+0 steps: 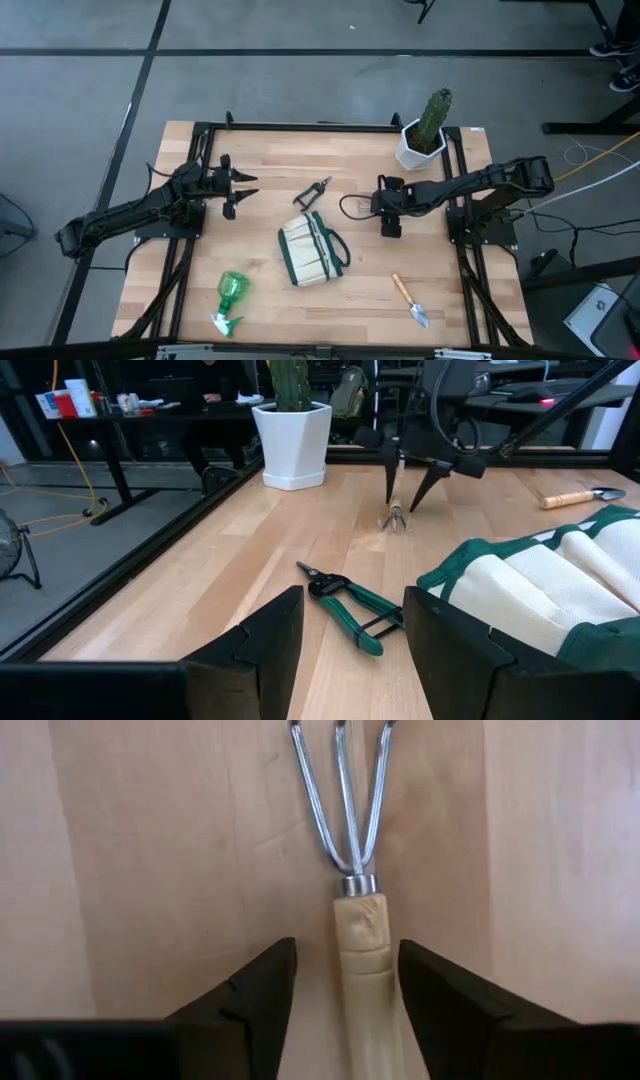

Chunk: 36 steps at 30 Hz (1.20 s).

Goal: Pick & Place Garden tools in Gardening bag
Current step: Put the brown hand rake into the gardening bag

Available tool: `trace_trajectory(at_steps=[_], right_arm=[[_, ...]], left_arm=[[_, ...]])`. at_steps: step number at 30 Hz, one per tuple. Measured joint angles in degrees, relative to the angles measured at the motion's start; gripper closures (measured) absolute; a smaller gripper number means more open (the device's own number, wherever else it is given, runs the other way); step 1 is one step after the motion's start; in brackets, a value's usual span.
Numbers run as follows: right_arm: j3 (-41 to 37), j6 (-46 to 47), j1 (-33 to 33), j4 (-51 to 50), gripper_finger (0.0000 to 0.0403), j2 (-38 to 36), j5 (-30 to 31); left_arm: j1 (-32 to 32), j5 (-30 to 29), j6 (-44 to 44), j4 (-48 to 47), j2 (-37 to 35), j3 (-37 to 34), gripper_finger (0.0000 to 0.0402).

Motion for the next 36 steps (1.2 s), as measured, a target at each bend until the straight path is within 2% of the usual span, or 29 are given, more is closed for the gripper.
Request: trace_trajectory(at_steps=[6, 13, 16, 24, 36], right_arm=[[-0.05, 4.52, -0.09, 0.1, 0.0275, 0.07, -3.99], [-0.07, 6.26, -0.07, 0.15, 0.0326, 0.11, -5.39], [-0.07, 6.42, -0.07, 0.17, 0.033, 0.11, -5.58], [-0.12, 13.77, -0.04, 0.9, 0.0332, 0.15, -6.51], [4.47, 12.41, 3.5, 2.0, 0.0332, 0.46, -11.04]], left_arm=[[-0.02, 0.02, -0.02, 0.0, 0.0, 0.0, 0.0233], [-0.01, 0.02, -0.02, 0.02, 0.0, 0.0, 0.0233], [-0.02, 0.02, -0.01, 0.02, 0.0, 0.01, 0.0233], [-0.01, 0.02, 0.0, 0.01, 0.0, 0.02, 0.0233], [0.0, 0.02, 0.02, 0.02, 0.02, 0.0, 0.0233]])
